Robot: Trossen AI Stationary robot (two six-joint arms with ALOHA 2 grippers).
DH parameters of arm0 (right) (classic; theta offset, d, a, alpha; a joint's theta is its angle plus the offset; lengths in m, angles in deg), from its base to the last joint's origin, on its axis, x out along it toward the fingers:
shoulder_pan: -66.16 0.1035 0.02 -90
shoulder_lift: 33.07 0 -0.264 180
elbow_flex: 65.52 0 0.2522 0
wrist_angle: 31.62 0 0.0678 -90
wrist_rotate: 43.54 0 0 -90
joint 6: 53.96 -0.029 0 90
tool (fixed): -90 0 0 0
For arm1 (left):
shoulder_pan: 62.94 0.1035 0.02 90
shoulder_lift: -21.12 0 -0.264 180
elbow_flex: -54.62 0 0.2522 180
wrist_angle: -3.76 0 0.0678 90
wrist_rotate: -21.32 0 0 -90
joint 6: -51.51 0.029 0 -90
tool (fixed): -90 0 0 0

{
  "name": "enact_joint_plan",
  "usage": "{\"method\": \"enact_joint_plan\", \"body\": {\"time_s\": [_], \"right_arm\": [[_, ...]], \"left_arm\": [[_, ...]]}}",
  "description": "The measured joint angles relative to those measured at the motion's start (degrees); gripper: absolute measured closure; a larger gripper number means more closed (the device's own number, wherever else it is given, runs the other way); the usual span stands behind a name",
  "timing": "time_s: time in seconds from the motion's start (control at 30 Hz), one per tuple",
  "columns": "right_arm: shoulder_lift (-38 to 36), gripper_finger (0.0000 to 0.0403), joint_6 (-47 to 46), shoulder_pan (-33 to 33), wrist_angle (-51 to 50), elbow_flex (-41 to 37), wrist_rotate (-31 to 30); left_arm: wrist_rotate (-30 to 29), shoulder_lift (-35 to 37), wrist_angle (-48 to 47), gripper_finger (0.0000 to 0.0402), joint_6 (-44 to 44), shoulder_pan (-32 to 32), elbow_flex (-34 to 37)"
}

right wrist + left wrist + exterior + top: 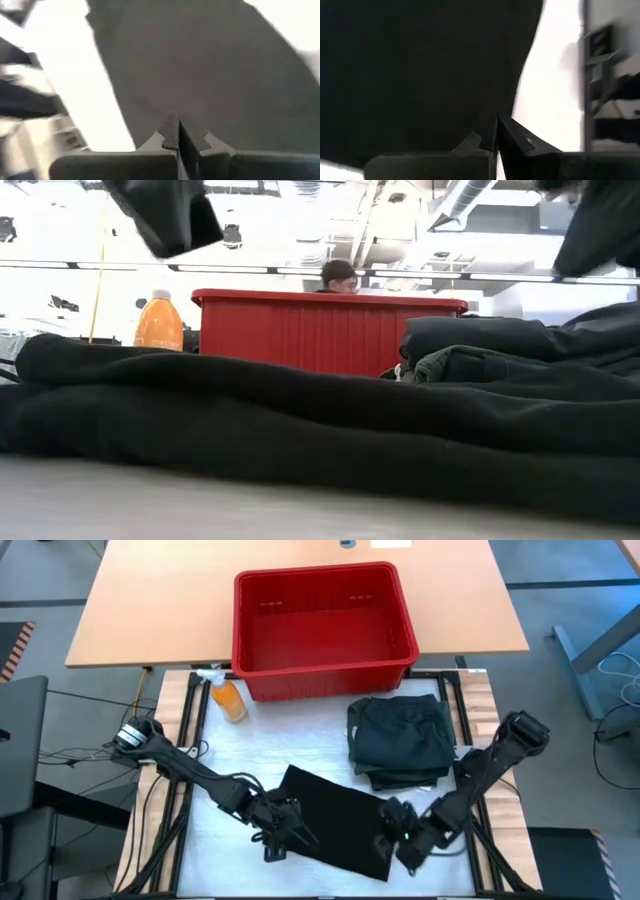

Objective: Fold Laundry from Bin
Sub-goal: Fold the black shirt

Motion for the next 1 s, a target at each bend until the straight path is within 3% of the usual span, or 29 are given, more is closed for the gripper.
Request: {"method": "enact_joint_plan", "body": {"time_s": [0.17, 0.37, 0.53, 0.73, 0.87, 1.0], "right_arm": [[7.1, 0.0384, 4.7, 3.0, 15.4, 0.1, -1.3], [16.5, 0.0384, 0.9, 2.6, 17.1, 2.2, -0.8], [21.5, 0.0383, 5.2, 4.0, 17.7, 3.8, 8.4], [20.2, 0.0383, 8.9, 3.6, 15.5, 3.9, 17.1], [14.3, 0.0382, 13.8, 2.3, 9.5, 3.4, 20.0], [6.0, 0.038, 10.5, 1.1, 2.7, 3.6, 20.4]], "left_arm": [[-1.3, 0.0, 1.2, 0.0401, -3.4, 0.0, 7.0], [2.9, -0.1, 11.2, 0.0401, -9.1, -0.5, 16.3], [6.8, -0.1, 15.8, 0.0401, -12.7, -2.0, 20.1], [15.3, 0.0, 16.5, 0.0401, -10.9, -3.1, 20.2], [14.4, 1.7, 15.4, 0.0401, -8.8, -2.3, 20.2], [11.9, 6.3, 14.1, 0.0401, -6.7, -0.3, 20.2]]}}
